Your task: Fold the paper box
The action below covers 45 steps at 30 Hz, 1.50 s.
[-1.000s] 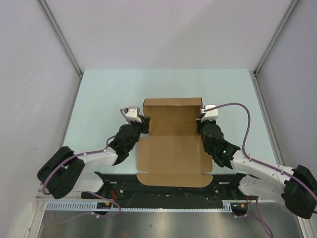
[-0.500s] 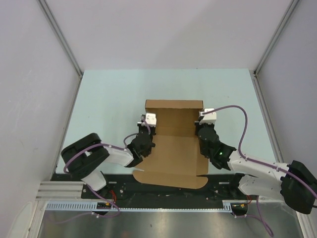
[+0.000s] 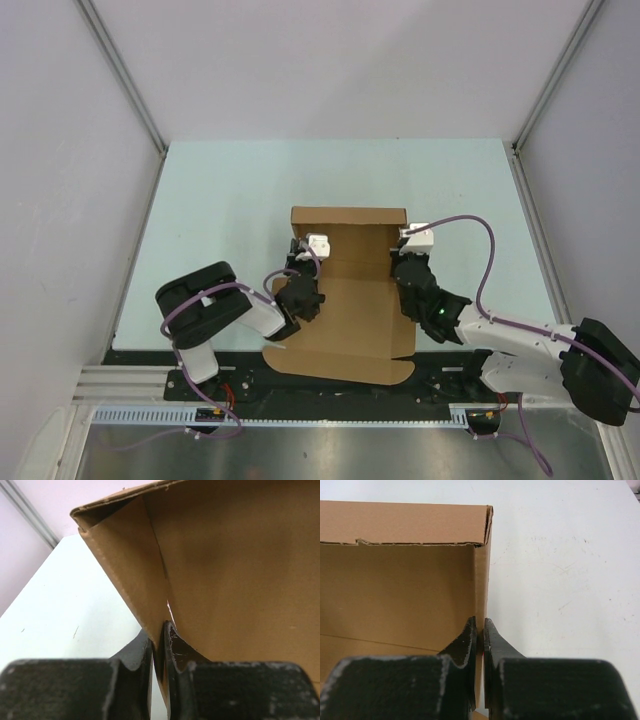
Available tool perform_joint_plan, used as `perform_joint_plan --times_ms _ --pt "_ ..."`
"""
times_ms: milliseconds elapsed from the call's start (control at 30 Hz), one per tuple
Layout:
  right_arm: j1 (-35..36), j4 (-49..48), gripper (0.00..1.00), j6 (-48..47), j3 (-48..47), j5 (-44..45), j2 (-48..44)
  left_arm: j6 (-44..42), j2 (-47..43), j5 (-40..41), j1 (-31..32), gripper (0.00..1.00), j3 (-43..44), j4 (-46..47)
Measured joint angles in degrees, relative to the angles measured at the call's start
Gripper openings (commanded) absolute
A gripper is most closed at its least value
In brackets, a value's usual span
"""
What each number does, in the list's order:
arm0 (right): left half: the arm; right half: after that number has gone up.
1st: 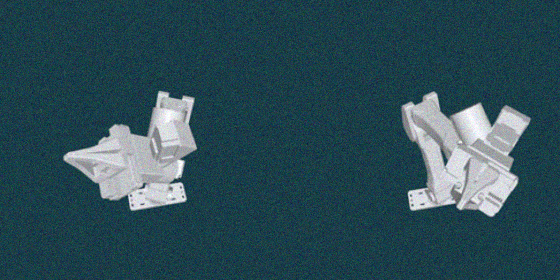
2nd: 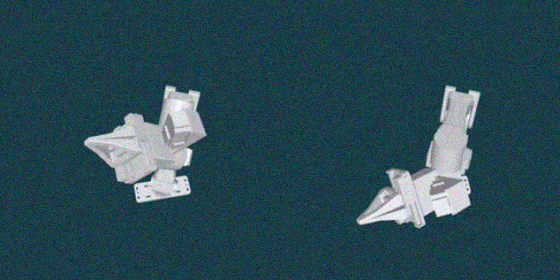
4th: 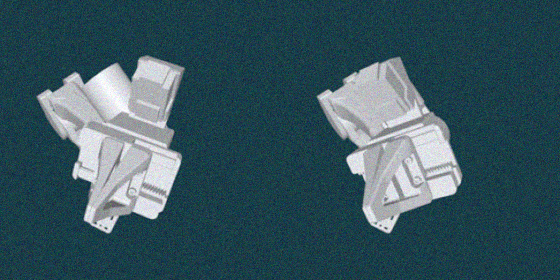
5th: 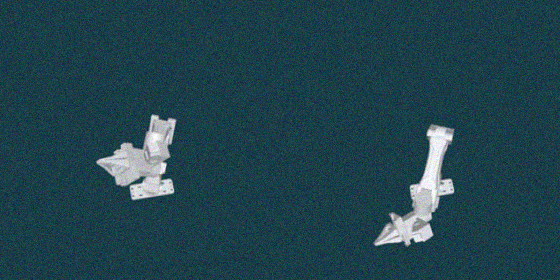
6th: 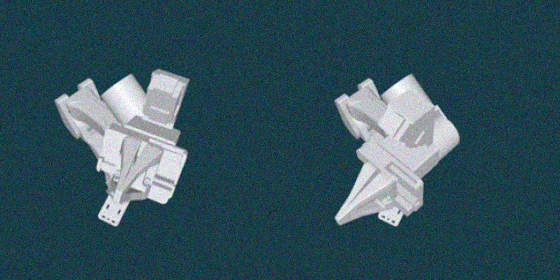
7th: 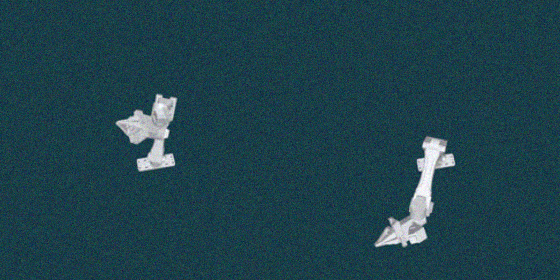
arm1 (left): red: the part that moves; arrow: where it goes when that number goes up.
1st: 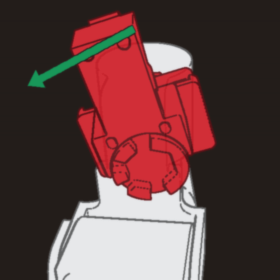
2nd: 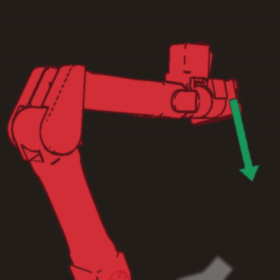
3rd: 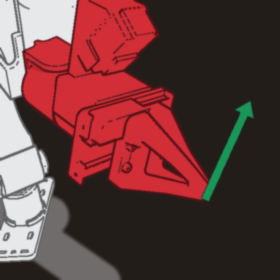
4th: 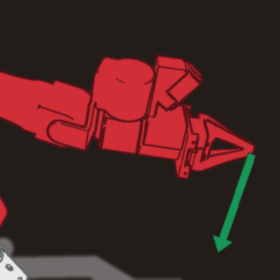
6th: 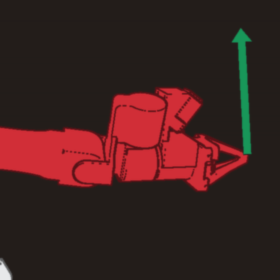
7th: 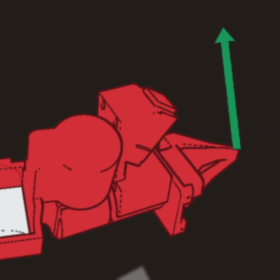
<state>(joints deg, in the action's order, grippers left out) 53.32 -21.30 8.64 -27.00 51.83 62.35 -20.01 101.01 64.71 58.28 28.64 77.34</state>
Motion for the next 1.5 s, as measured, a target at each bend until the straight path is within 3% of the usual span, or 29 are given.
perform_joint_plan --times_ms 300,433,533,700,1000,1233,1467,1500 --pt "0.8 0.6 0.02 3.7 0.0 3.8 1.0 -1.3 1.1 5.3 0.7 0.0 3.8 0.1" --pt "0.0 1.8 0.29 6.2 0.0 3.1 1.0 -2.3 1.1 5.7 0.9 0.0 4.1 0.1" --pt "-1.0 3.5 0.36 7.5 0.0 2.0 0.8 -3.5 1.1 6.1 1.0 0.0 4.0 -0.4" --pt "-3.3 3.9 0.39 9.2 0.0 -1.0 0.3 -4.5 1.1 6.7 1.0 0.0 4.0 -0.8" --pt "-6.6 1.5 0.57 10.5 0.0 -8.2 3.6 -4.5 1.1 6.6 1.1 0.0 3.3 -0.7" --pt "-8.9 -3.6 0.59 10.8 0.0 -13.3 9.5 -4.3 1.1 6.5 1.2 0.0 2.8 -0.5" --pt "-12.9 -13.0 0.56 11.3 0.2 -18.7 17.7 -3.9 1.1 6.0 1.4 0.0 1.9 -0.2" --pt "-13.4 -15.0 0.52 11.3 0.3 -19.7 18.9 -3.9 1.1 6.0 1.4 0.0 1.8 -0.1"
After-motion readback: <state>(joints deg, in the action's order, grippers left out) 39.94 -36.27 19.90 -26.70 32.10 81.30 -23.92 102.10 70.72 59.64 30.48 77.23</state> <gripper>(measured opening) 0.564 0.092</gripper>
